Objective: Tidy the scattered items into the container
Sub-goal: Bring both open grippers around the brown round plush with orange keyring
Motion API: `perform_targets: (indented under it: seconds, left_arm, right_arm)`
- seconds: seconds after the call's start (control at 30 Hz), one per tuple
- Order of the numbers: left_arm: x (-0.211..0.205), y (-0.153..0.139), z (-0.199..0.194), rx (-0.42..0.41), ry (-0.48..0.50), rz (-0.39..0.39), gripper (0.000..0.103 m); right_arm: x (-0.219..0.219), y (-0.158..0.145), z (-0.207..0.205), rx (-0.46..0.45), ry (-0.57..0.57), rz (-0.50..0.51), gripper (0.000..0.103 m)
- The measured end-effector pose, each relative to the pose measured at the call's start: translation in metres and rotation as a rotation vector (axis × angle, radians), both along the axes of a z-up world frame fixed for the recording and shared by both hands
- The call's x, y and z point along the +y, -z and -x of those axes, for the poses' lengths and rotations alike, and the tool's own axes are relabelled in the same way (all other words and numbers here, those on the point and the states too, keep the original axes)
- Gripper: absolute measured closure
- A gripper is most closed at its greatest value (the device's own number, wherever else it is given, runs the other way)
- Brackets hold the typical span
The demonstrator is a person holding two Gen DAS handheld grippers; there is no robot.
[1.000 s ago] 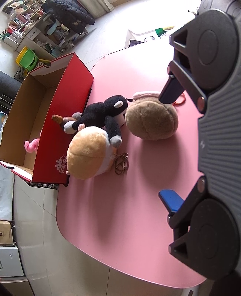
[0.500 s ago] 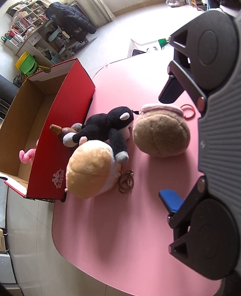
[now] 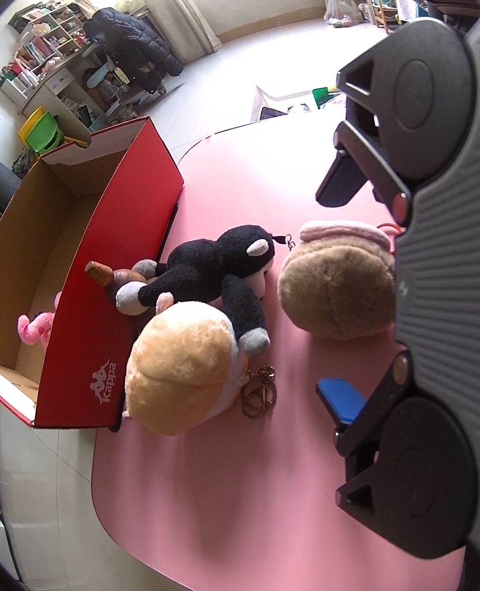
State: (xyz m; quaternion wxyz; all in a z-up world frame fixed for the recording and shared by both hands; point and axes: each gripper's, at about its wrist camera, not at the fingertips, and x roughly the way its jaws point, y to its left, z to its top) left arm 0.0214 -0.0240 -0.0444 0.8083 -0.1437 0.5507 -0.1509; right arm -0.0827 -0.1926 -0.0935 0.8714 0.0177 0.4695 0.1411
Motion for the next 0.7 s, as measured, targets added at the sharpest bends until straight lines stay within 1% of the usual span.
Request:
perform_targets:
  seconds: [0.2, 0.4, 0.47, 0.53, 0.7]
  left_arm:
    - [-0.005, 0.005, -0.005, 0.004, 0.021, -0.032, 0.000]
    - [-0.007, 0.009, -0.009, 0.014, 0.028, -0.036, 0.000]
    - [-0.009, 0.010, -0.011, 0.016, 0.034, -0.036, 0.000]
    - [-0.010, 0.011, -0.011, 0.020, 0.039, -0.036, 0.000]
    - [-0.012, 0.015, -0.015, 0.022, 0.052, -0.049, 0.000]
  right_arm:
    - [-0.001, 0.005, -0.005, 0.007, -0.004, -0.014, 0.033]
    - [0.003, 0.011, -0.011, 0.007, -0.021, -0.004, 0.033]
    - [0.003, 0.013, -0.012, 0.010, -0.026, -0.008, 0.033]
    - [0.005, 0.015, -0.014, 0.010, -0.028, -0.003, 0.028]
    - [0.005, 0.019, -0.016, 0.011, -0.032, -0.013, 0.028]
